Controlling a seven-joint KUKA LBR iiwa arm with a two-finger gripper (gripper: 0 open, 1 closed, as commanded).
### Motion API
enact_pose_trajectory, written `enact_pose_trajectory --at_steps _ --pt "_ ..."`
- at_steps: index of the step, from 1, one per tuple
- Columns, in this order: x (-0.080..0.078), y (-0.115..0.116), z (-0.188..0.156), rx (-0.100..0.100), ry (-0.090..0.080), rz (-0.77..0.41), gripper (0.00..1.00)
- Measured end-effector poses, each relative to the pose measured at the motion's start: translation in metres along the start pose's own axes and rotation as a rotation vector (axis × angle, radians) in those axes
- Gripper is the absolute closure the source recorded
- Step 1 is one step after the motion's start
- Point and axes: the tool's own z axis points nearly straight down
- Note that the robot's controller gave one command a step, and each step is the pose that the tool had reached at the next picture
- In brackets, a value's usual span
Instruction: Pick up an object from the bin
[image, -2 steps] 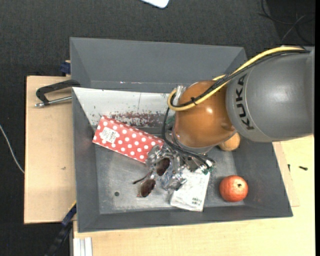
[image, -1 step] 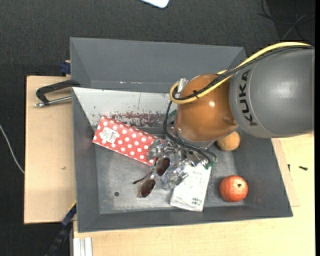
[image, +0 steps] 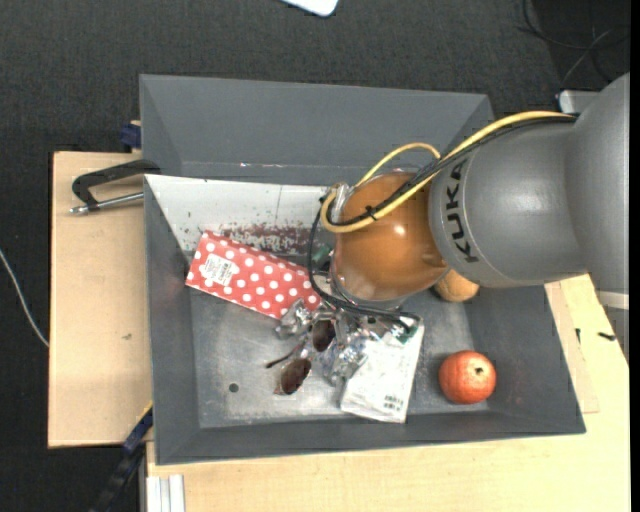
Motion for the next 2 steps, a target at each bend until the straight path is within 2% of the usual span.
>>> enact_pose_trajectory --at_steps 1,2 --pt "0.0016 0.0002 -0.0040 0.002 0.003 -0.065 1.00" --pt "0.0016 0.0003 -0.0041 0.002 0.003 -0.077 1.00"
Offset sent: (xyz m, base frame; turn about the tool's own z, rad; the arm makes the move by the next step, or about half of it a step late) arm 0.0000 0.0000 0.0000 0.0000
